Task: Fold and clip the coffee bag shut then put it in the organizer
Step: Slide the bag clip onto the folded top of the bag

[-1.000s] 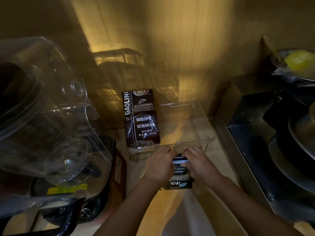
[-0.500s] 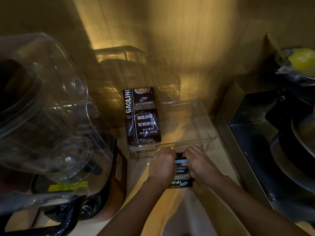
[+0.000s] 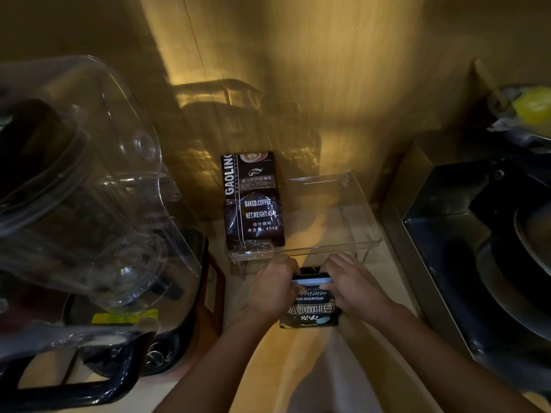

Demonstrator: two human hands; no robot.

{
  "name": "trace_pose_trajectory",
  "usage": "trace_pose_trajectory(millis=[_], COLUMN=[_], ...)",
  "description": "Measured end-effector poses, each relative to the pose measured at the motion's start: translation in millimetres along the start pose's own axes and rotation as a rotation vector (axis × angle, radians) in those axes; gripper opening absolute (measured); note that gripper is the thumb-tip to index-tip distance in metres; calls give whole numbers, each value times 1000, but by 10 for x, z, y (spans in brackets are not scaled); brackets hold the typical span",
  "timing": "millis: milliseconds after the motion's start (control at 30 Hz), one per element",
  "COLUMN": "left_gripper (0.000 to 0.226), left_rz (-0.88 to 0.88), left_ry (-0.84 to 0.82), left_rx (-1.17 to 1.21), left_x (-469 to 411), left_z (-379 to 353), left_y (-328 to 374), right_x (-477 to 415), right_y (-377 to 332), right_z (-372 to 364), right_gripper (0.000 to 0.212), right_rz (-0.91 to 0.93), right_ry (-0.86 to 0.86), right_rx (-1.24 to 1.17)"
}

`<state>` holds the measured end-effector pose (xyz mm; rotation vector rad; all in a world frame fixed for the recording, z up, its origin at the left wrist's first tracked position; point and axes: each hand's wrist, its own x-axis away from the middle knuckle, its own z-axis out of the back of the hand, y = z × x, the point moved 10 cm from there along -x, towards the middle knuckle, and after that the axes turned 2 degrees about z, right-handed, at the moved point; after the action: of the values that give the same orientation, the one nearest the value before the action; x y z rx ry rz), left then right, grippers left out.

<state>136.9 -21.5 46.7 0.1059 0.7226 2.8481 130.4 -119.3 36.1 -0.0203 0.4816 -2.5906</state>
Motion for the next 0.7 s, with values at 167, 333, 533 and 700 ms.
trace_pose_trajectory(millis=[167,333,533,700], left_gripper=[17,16,20,18], left_rz=[-50,-48,38,65], left_ry=[30,64,18,57], left_rx=[-34,-1,86,69], left_x=[31,66,116,140], left_z=[5,20,35,52], left_y=[61,31,-155,-189], right_x=[-43,-101,-57,-37], right_y=[-114,-240,-269,-264], right_z=[2,-23,-43,-41], right_gripper=[28,24,26,22], right_rz=[63,85,106,105], right_ry=[16,7,-27,-11], right_rx=[60,75,92,83])
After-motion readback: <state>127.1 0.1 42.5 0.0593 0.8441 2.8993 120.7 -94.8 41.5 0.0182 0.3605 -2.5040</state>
